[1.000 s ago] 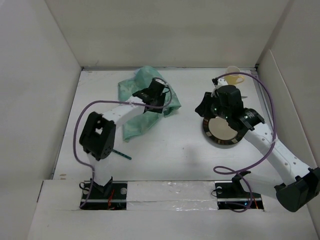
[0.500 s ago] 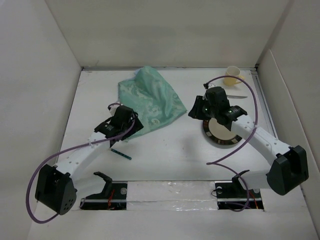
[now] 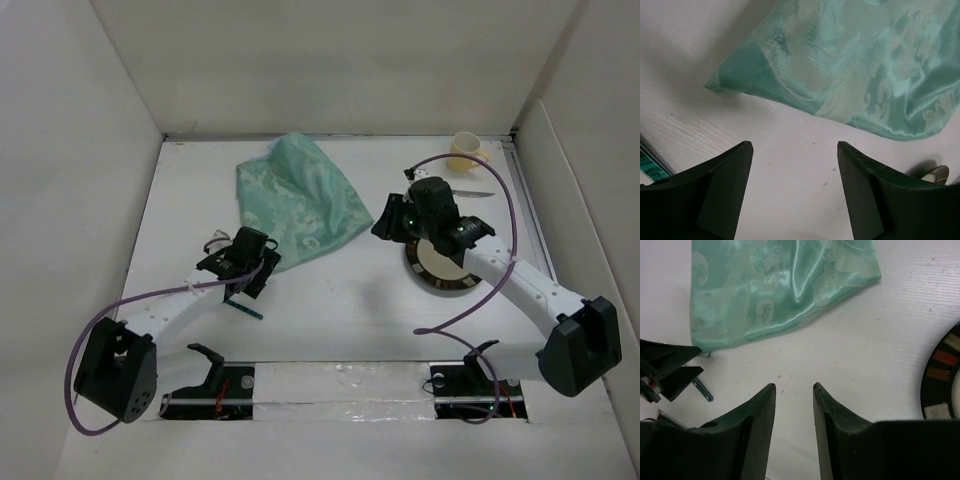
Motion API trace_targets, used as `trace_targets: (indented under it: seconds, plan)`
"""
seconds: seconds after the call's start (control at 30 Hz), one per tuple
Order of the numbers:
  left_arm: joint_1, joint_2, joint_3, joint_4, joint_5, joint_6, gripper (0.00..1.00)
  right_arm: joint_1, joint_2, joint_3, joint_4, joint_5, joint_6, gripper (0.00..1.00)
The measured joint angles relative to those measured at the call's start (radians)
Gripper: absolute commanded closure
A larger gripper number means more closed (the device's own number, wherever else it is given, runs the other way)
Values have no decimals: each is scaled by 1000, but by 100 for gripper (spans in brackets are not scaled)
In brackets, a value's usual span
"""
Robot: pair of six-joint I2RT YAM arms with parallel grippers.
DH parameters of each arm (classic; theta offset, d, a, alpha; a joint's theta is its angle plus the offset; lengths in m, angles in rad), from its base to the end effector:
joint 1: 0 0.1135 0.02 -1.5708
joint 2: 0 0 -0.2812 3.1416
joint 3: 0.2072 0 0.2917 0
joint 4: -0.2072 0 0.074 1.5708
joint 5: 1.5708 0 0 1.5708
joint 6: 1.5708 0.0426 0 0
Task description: Set the dinner table for one person
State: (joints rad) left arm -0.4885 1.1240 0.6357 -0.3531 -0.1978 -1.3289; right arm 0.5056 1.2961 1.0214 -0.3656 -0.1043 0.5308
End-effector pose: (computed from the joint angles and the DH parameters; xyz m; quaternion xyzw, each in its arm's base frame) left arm 0.2299 -0.1127 0.1999 -0.4114 0.8344 -0.2232 0.2910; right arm 0.2849 0.1628 0.2950 -0.0121 0.8927 0.2624 0.3661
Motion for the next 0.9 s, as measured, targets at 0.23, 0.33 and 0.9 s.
trace_targets:
  seconds: [0.23,0.33,0.9]
  plan:
    - [0,132,-6,14,-41,-89,36,0,-27,-2,0,17,1,58]
    - [3,178,-5,18,-72,-109,40,0,-34,-2,0,18,1,57]
    - [55,325,100,33,-200,-39,100,-185,332,-25,180,-89,177,36]
